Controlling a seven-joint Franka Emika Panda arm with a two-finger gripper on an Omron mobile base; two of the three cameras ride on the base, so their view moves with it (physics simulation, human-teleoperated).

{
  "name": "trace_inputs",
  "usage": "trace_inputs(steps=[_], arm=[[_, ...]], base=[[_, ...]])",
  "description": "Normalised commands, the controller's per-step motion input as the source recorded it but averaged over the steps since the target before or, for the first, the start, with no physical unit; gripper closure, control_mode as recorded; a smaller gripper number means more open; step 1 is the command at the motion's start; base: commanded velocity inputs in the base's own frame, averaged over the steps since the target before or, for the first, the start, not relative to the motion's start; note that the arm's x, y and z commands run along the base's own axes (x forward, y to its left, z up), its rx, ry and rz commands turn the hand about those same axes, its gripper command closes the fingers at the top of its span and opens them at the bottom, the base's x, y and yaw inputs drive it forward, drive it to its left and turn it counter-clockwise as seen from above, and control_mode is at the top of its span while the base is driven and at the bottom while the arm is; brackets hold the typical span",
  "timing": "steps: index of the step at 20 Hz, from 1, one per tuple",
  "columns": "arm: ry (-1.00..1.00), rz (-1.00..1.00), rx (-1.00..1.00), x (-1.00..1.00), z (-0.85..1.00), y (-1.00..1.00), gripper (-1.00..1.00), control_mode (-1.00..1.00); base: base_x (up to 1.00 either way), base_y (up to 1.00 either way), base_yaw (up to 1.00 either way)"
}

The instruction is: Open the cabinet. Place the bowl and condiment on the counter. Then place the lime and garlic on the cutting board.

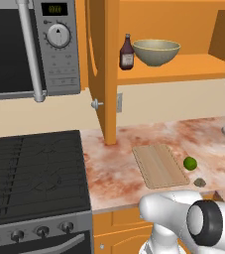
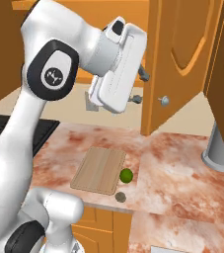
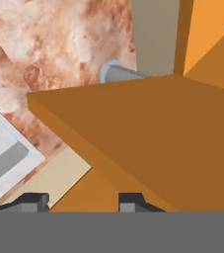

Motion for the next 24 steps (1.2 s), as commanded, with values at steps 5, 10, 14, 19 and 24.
trace_inputs(steps=[5, 10, 14, 19, 24], arm=[[0.02, 0.00, 0.13, 0.14, -0.42, -1.00, -1.00, -1.00], [0.05, 0.00, 0.10, 0.31, -0.37, -1.00, -1.00, -1.00], [0.00, 0.00, -0.01, -0.02, -0.15, -0.64, -1.00, -1.00], [-0.05, 0.00, -0.33, -0.71, -0.12, 0.65, -1.00, -1.00], [-0.04, 0.00, -0.56, -1.00, -0.30, 1.00, -1.00, -1.00]], base=[[0.00, 0.00, 0.00], [0.00, 0.00, 0.00], [0.00, 0.00, 0.00], [0.00, 0.00, 0.00], [0.00, 0.00, 0.00]])
